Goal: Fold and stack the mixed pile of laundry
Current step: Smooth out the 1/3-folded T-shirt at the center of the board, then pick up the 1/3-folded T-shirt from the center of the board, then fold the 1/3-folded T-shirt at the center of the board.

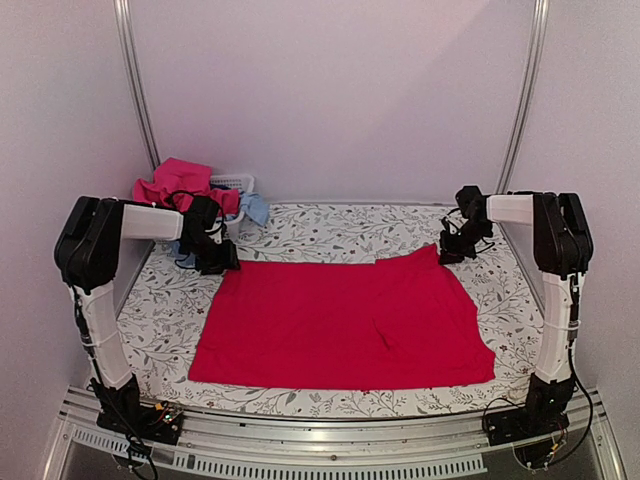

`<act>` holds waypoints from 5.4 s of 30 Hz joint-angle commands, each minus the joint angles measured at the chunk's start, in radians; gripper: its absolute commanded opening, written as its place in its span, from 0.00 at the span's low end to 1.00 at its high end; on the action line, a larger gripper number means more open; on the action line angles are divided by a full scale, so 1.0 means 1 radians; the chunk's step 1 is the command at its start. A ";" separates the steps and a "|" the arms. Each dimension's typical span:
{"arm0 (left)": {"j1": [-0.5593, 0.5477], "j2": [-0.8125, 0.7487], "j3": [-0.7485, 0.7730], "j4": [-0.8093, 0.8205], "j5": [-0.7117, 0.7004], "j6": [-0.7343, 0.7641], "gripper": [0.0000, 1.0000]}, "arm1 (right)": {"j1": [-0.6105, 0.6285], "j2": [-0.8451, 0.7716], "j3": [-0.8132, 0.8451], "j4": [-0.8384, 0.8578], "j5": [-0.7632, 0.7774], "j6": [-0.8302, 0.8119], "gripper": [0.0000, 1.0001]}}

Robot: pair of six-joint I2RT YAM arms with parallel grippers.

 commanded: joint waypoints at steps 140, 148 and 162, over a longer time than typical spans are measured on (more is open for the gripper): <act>-0.079 -0.172 -0.280 0.612 -0.123 0.199 0.00 | -0.059 -0.149 -0.015 0.028 -0.132 -0.018 0.00; -0.079 -0.222 -0.344 0.632 -0.116 0.216 0.00 | -0.058 -0.217 -0.116 0.062 -0.150 -0.016 0.00; -0.083 -0.453 -0.531 0.636 -0.109 0.205 0.00 | -0.058 -0.378 -0.281 0.070 -0.175 -0.012 0.00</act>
